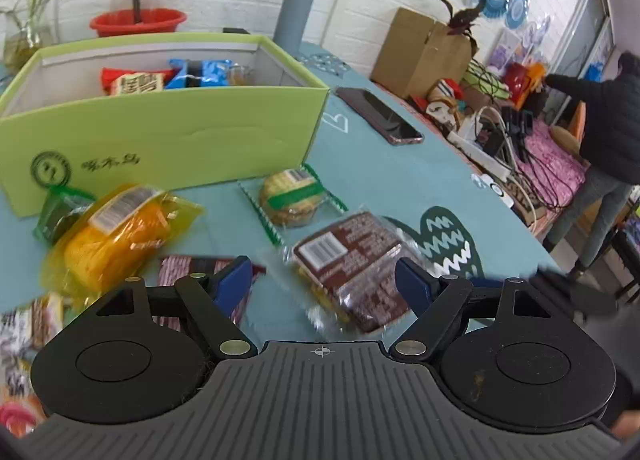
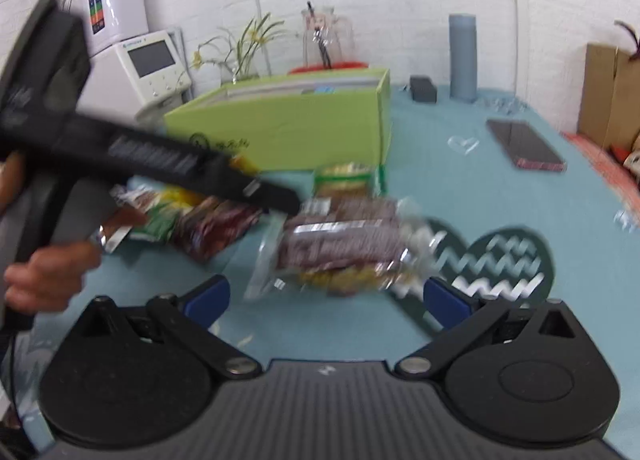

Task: Organize snacks
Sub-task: 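Grasp the clear bag of brown cake with the left tool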

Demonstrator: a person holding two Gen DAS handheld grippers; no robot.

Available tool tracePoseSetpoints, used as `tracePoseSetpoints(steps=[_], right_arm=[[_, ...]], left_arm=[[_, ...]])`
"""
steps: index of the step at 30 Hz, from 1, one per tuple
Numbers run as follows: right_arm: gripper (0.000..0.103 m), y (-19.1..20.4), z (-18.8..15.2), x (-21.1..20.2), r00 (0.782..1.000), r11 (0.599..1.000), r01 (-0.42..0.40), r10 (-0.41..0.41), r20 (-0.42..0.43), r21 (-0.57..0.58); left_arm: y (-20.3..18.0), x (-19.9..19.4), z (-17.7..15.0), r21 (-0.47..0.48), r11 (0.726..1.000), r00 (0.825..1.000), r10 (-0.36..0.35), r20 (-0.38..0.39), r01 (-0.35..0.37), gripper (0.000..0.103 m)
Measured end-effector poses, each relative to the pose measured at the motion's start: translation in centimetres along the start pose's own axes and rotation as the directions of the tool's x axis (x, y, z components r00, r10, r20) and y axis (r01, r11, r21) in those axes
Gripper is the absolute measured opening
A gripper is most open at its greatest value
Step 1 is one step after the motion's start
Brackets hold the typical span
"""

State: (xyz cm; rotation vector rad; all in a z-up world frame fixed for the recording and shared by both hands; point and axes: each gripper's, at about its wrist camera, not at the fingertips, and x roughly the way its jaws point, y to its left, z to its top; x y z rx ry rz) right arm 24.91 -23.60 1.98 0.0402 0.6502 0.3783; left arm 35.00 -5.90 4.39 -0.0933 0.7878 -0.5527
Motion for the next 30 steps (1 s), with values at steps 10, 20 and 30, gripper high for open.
tracePoseSetpoints(steps=[10,20,30], right_arm=[[0.103,0.2,1.8,4.7,0.993,0.996,-0.054,0.046,-0.110,-0.065],[0.102,-0.2,-0.6,1.8,0.995,0.996,-0.009,0.000,-0.095,-0.092],[0.102,-1.1,-2.1,-0.2,0.999,0.999,-0.024,0.025,-0.042,0.023]], left_arm=[[-0.4,5.3,2.5,0.076,0.997,0.992,-0.008,-0.128,0.018,0.038],[-4.4,0.9,-3.7,0.060,0.996,0.986,-0.063,-0.155,0.073,0.047],[-3.1,1.0,-3.6,-0.068,0.992,0.979,-0.117,-0.169,0.107,0.056]])
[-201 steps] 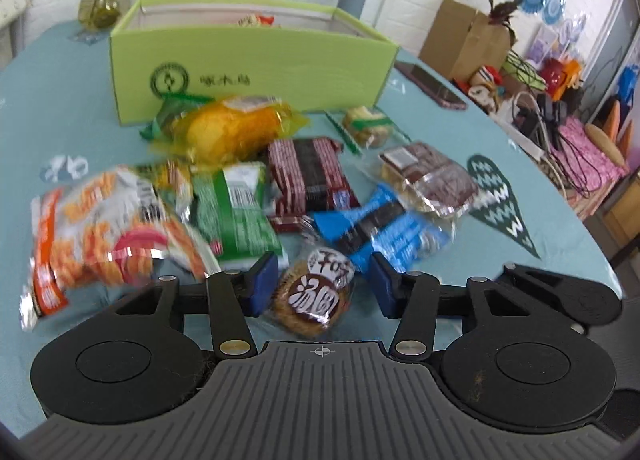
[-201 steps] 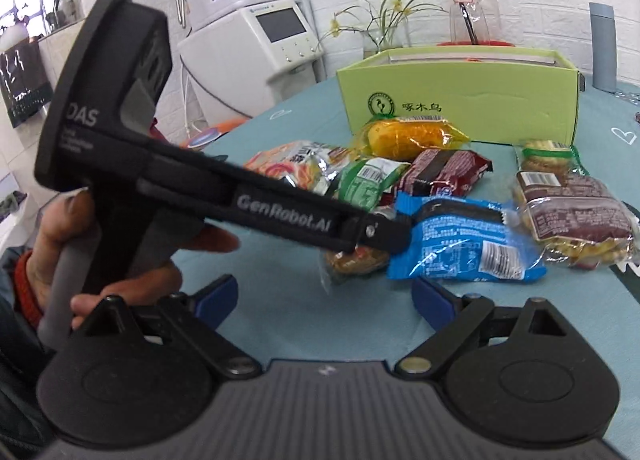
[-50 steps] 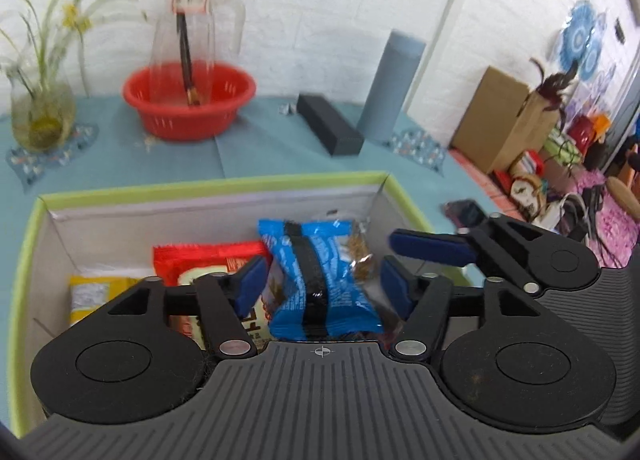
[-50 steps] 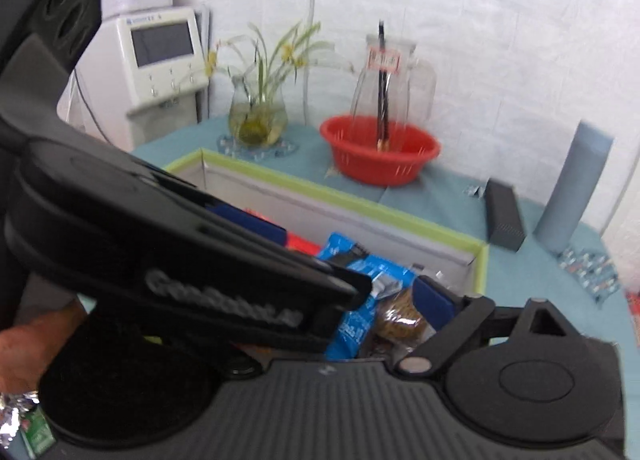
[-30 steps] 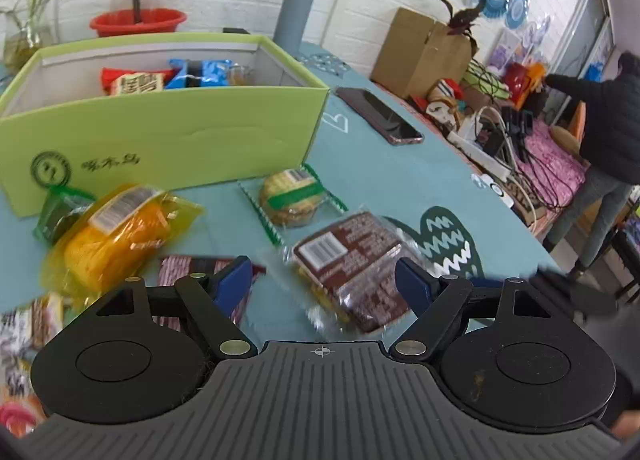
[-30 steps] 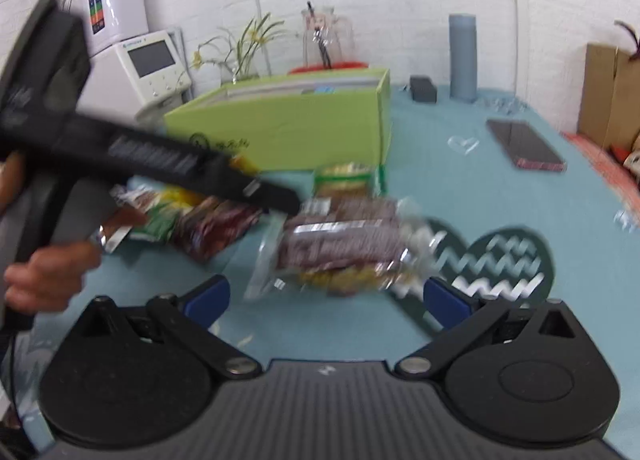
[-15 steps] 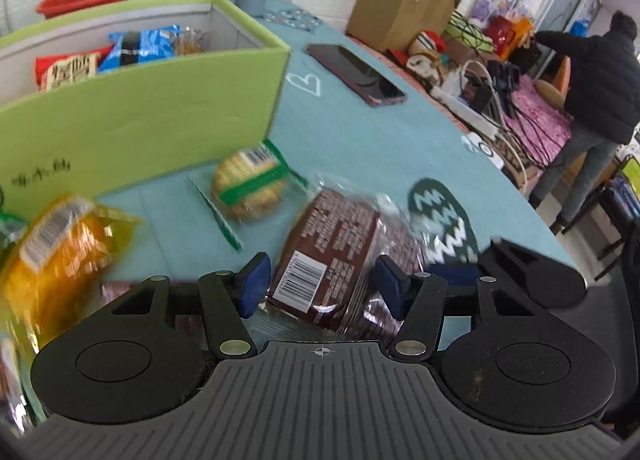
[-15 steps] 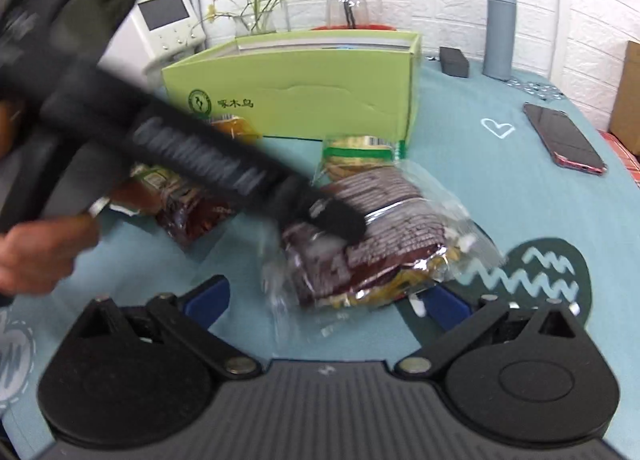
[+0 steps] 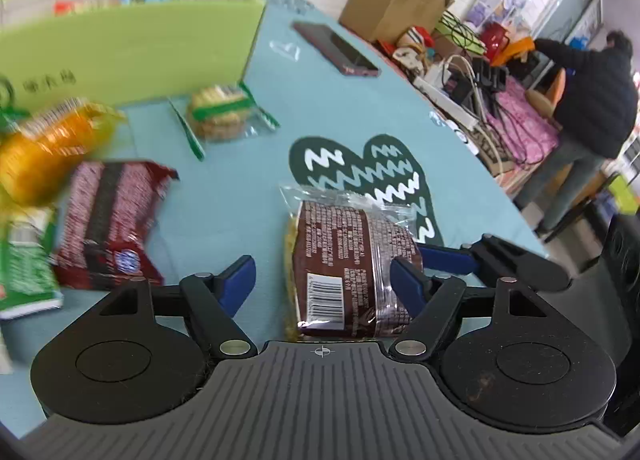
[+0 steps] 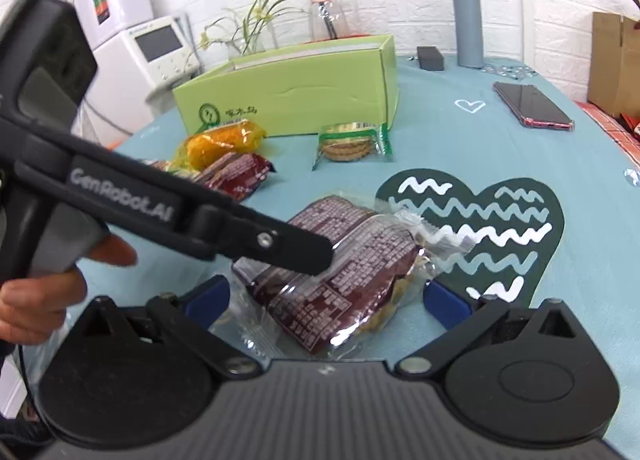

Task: Organize snacks
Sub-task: 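Grasp the clear bag of brown cake with the left tool, then drop the brown cake bag into the green box, open left tool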

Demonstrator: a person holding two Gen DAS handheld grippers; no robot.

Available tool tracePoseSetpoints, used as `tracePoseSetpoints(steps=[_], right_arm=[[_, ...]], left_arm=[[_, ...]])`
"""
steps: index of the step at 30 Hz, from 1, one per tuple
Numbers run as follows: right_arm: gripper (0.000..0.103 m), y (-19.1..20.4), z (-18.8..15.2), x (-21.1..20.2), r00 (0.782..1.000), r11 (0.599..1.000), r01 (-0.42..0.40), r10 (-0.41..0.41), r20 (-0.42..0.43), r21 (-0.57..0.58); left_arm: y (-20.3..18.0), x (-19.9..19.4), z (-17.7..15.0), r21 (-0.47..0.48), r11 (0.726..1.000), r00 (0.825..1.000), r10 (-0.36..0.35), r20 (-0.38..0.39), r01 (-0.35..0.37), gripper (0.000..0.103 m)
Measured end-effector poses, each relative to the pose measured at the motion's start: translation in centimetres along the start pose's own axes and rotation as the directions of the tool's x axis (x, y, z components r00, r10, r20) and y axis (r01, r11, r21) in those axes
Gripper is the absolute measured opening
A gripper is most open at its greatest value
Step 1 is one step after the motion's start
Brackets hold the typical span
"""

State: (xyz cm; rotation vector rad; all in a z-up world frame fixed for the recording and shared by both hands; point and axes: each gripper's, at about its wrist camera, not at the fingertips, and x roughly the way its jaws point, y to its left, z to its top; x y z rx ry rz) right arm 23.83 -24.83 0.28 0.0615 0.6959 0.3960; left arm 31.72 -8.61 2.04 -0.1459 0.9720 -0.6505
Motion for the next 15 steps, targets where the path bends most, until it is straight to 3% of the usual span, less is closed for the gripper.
tracePoseSetpoints(steps=[1,2,5,6,7,15], right_arm=[[0.102,0.3,-0.1,0.1,1.000,1.000,0.012,-0.012,0.007,-0.014],[0.102,0.7,-0.1,0.3,1.000,0.999,0.025,-0.025,0.005,-0.039],[0.097,2.1,0.3,0.2,0.997,0.992,0.071,-0.069,0.029,-0.104],[0.088,2.3,0.6,-0.1,0.995,0.988,0.087,-0.082,0.051,-0.125],[0.085,2.4,1.2,-0.3,0.995,0.988,0.081,-0.073,0.066,-0.128],[0.085,3.3,8.5,1.6,0.986,0.984,0.047,-0.018,0.168,-0.174]], left_arm=[[0.0,0.3,-0.1,0.008,1.000,1.000,-0.014,0.007,0.014,0.055],[-0.2,0.4,-0.1,0.021,1.000,1.000,-0.009,0.010,0.009,0.043],[-0.7,-0.1,-0.4,0.031,1.000,1.000,0.006,0.019,-0.006,0.032],[-0.7,-0.6,-0.3,0.029,0.999,0.999,0.023,0.032,-0.024,0.032],[-0.7,-1.1,-0.1,0.033,0.999,0.998,0.036,0.054,-0.038,0.031],[1.4,-5.4,5.3,-0.006,0.996,0.975,0.086,0.205,-0.086,0.029]])
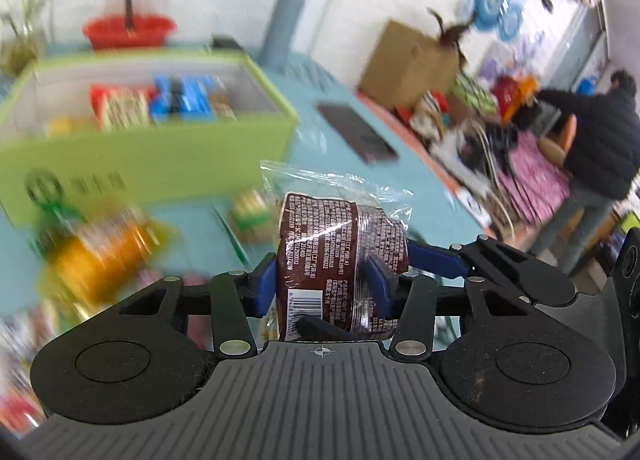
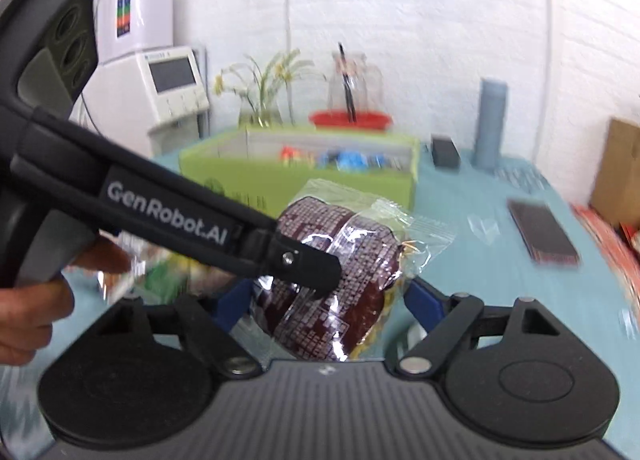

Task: Organize snacks
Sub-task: 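Drop the brown cake bag into the green box, open left tool, then grasp the orange-and-silver chip bag with the left tool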

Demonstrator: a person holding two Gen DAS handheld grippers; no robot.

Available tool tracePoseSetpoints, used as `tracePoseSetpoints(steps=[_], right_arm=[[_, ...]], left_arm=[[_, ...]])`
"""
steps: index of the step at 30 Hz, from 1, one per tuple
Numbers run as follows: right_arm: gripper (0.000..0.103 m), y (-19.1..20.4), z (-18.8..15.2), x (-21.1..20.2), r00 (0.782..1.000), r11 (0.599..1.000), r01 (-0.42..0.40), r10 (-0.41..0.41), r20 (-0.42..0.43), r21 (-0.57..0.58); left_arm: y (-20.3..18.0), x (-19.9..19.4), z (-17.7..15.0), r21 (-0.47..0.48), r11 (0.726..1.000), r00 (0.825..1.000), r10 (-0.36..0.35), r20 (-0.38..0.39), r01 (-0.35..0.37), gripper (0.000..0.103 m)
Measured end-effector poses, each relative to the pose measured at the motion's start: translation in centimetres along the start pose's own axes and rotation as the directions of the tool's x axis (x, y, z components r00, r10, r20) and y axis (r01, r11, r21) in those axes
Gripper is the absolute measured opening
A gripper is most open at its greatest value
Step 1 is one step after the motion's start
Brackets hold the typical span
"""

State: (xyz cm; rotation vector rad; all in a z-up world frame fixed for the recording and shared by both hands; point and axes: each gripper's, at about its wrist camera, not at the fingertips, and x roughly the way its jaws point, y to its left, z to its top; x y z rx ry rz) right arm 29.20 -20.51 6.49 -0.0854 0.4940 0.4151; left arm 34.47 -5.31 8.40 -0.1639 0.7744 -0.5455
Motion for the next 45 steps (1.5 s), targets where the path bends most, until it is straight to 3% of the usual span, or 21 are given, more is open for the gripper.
tracePoseSetpoints(steps=[5,10,11,15,18,22,26,30,34,39,45], right_arm=[[0.086,0.9,6.8,5.8,0.995,0.994,-0.085,0.088,0.041,-0.061],[0.087,2.3,12.5,14.4,0.985,0.979,-0.175,0.175,-0.005,-0.109],[0.087,2.6,13.1,16.3,0.982,0.975,-0.189,0.187,-0.027,-0.116],[0.087,3.8,13.5,22.8,0.963,0.966,-0.239,0.222,-0.153,-0.101],[0.089,4.4,12.2,24.7,0.955,0.963,-0.245,0.219,-0.198,-0.114],[0.093,4.5,12.4,22.9,0.962,0.965,-0.231,0.207,-0.176,-0.127],[0.093,4.1,12.6,17.6,0.985,0.973,-0.166,0.156,-0.069,-0.160],[0.093,3.5,10.1,10.8,0.989,0.981,-0.147,0.149,0.011,-0.130],[0.093,3.7,5.2,6.3,0.983,0.982,-0.181,0.181,-0.011,-0.050],[0.093,6.3,-1.2,3.8,0.971,0.975,-0.222,0.223,-0.091,0.019],[0.093,11.5,-2.1,3.0,0.941,0.942,-0.327,0.318,-0.115,-0.071]], left_arm=[[4.3,-1.2,5.9,-0.014,0.996,0.991,0.090,0.094,-0.089,0.030],[10.2,-0.4,10.7,-0.035,0.975,0.967,0.223,0.119,-0.221,0.030],[11.6,0.3,11.3,-0.046,0.969,0.964,0.246,0.106,-0.242,0.033],[16.9,2.7,11.5,-0.135,0.951,0.958,0.284,0.027,-0.278,0.029],[19.1,3.7,10.3,-0.167,0.948,0.962,0.273,-0.008,-0.270,0.041],[18.3,2.1,9.8,-0.147,0.954,0.960,0.273,0.062,-0.261,0.067],[16.0,-1.4,9.6,-0.114,0.963,0.954,0.258,0.155,-0.243,0.073],[13.6,-5.2,6.7,-0.081,0.970,0.946,0.240,0.217,-0.227,0.079],[12.1,-7.0,2.1,-0.083,0.970,0.950,0.241,0.198,-0.229,0.079],[12.5,-8.6,-4.5,-0.189,0.937,0.934,0.324,0.151,-0.295,0.079],[15.7,-9.6,-7.7,-0.290,0.892,0.920,0.383,0.081,-0.346,0.078]])
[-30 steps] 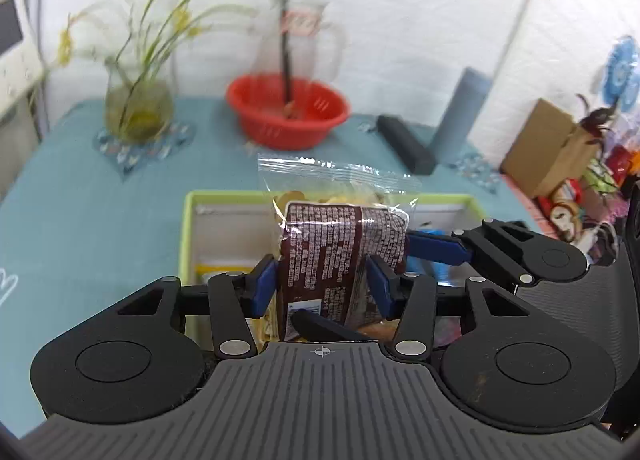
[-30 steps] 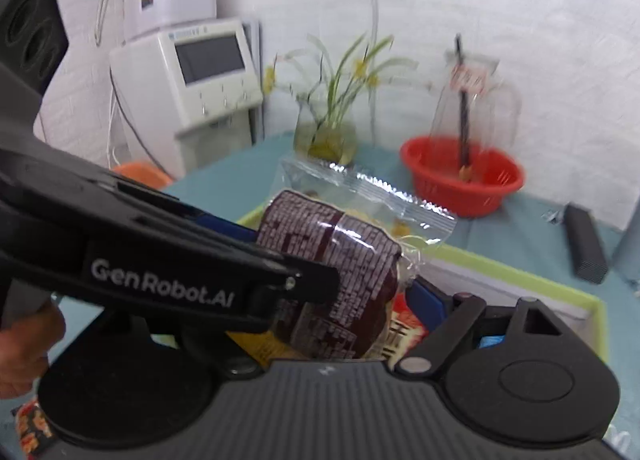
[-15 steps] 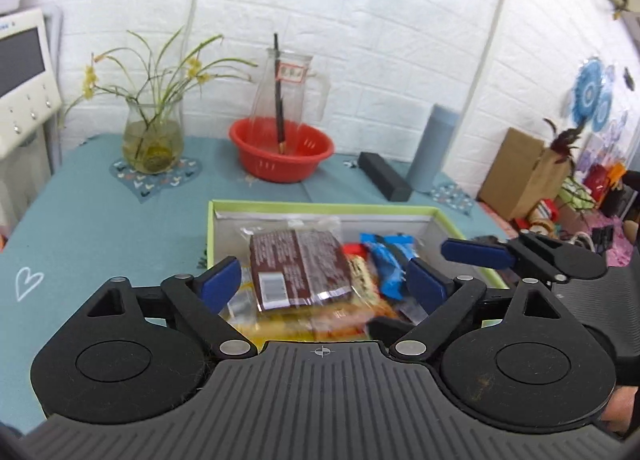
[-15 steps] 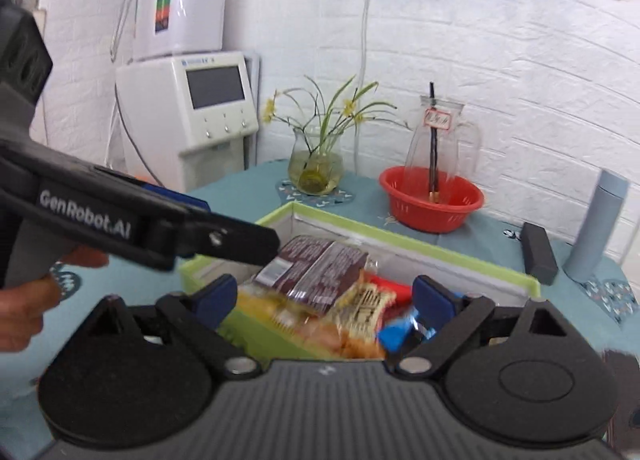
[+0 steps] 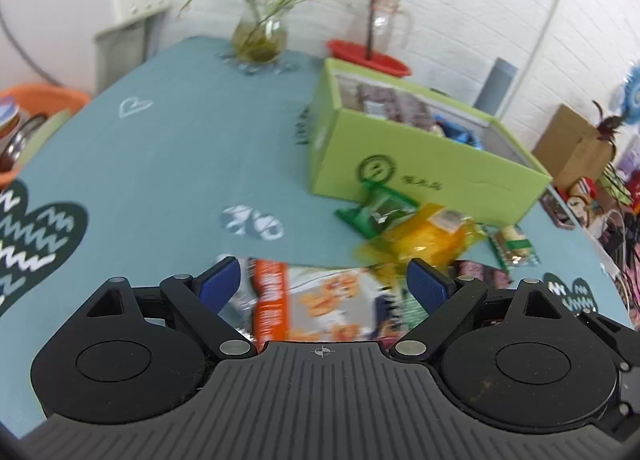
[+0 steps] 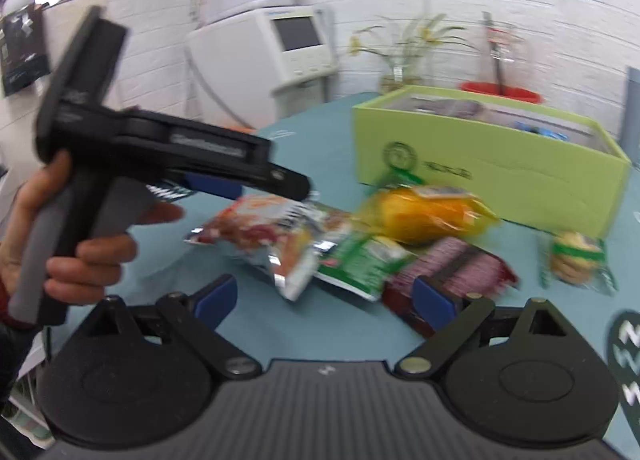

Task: Organize snacks
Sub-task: 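Grasp the orange-and-silver chip bag with the left tool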

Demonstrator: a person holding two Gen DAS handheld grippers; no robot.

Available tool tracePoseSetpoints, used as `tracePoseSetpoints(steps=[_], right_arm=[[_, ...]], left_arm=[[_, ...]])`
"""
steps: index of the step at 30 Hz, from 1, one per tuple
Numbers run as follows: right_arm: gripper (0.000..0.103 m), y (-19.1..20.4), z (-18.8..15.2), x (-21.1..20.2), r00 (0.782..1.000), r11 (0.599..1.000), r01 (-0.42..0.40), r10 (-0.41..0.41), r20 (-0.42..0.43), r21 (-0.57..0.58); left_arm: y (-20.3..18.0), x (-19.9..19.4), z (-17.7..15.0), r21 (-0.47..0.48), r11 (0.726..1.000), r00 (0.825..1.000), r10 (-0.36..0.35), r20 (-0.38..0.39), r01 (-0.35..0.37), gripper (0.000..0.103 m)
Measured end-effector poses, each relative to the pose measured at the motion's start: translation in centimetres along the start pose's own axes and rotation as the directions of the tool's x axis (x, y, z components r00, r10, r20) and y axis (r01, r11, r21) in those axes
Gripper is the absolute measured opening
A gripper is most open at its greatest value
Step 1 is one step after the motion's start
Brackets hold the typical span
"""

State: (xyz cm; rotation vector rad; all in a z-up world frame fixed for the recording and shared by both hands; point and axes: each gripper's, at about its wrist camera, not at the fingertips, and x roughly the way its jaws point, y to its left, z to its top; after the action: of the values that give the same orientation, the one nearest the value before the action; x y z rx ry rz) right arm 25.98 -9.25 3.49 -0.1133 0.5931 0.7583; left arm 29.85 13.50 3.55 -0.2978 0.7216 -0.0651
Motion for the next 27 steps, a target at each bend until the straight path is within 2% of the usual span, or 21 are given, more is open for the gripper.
tracePoseSetpoints(steps=[2,5,9,12,20,27], right_arm=[[0.093,1.2,1.0,1.4,0.999,0.998,-0.032,0.032,-0.005,-0.049],[0.094,1.9,2.1,4.5,0.996,0.996,-0.073,0.070,-0.059,-0.056],[0.093,3.2,2.4,6.4,0.992,0.994,-0.070,0.061,-0.111,-0.084],[0.094,3.6,2.2,6.0,0.990,0.994,-0.078,0.069,-0.121,-0.075],[0.094,5.3,1.0,3.2,0.992,0.995,-0.046,0.034,-0.119,-0.094],[0.094,5.7,-1.7,-1.1,0.996,0.998,0.009,-0.014,-0.090,-0.061]], left_arm=[[0.9,0.4,0.0,-0.018,1.000,1.000,-0.001,-0.025,0.000,0.077],[1.6,1.0,-0.1,-0.035,0.999,0.998,-0.025,-0.053,0.023,0.077],[2.0,1.3,-0.2,-0.041,0.999,0.997,-0.038,-0.062,0.035,0.076],[2.4,0.9,-0.5,-0.041,0.995,0.993,-0.092,-0.069,0.089,0.065],[0.6,-0.8,-2.1,0.038,0.991,0.989,-0.125,-0.082,0.129,0.063],[-3.0,-2.6,-4.9,0.131,0.976,0.982,-0.158,-0.103,0.171,0.063]])
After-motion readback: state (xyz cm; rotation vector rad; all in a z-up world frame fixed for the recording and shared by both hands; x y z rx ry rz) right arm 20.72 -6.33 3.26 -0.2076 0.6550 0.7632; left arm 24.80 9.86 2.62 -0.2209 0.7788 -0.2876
